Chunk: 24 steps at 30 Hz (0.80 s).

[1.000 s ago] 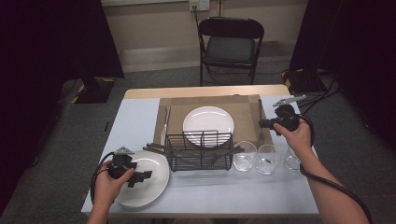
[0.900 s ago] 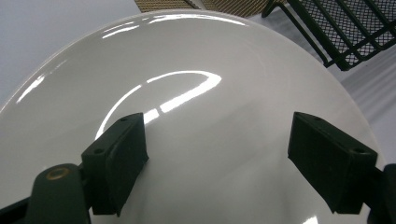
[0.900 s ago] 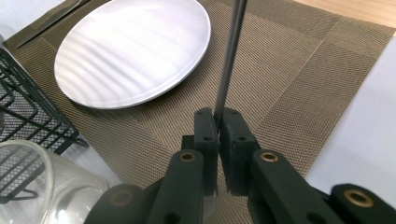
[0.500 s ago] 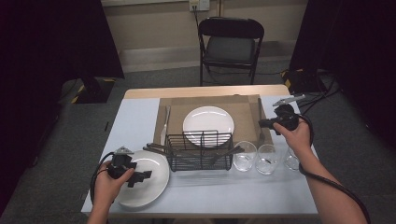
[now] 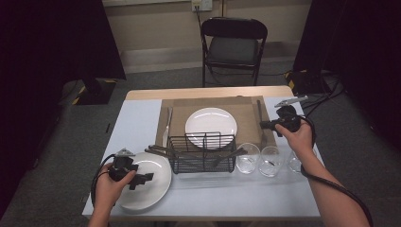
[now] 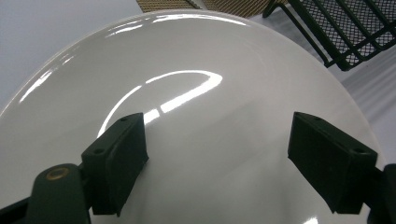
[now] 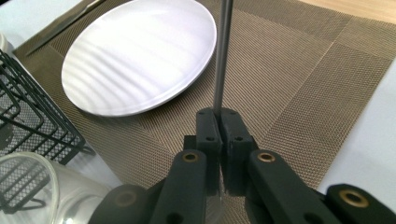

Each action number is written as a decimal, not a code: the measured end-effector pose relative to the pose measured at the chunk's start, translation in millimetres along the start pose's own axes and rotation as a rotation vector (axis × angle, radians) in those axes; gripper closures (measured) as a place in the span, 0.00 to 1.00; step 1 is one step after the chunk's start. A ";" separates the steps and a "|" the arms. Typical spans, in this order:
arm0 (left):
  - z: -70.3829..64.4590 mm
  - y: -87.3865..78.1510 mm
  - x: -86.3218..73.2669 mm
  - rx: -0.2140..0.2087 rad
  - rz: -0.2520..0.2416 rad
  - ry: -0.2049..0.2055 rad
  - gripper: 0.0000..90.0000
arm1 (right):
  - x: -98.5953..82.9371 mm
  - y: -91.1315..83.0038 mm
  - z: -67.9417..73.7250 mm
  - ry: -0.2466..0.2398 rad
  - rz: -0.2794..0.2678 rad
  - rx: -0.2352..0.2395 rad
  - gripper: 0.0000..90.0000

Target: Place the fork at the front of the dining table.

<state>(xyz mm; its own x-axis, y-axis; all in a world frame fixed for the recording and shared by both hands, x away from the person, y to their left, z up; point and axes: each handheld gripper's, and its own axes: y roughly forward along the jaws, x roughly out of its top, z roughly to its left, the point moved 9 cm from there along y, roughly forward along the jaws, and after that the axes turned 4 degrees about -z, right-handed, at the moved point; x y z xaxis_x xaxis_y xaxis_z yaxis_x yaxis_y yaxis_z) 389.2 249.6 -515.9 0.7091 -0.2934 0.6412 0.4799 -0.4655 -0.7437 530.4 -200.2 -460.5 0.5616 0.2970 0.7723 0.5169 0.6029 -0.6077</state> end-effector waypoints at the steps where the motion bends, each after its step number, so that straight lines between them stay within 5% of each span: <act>1: -0.2 0.1 -0.2 -0.002 0.001 -0.001 0.21 | 0.2 -0.3 0.4 0.007 -0.002 0.006 0.98; 24: -0.1 0.2 -0.7 0.002 0.003 -0.004 0.21 | -3.3 2.9 -4.7 0.029 0.007 -0.027 0.96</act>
<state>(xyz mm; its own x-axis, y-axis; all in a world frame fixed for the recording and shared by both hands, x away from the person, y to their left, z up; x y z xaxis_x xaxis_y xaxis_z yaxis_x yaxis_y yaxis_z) 388.8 249.7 -516.6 0.7125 -0.2920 0.6380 0.4783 -0.4632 -0.7461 533.0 -202.9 -465.7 0.5837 0.2793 0.7624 0.5295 0.5809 -0.6182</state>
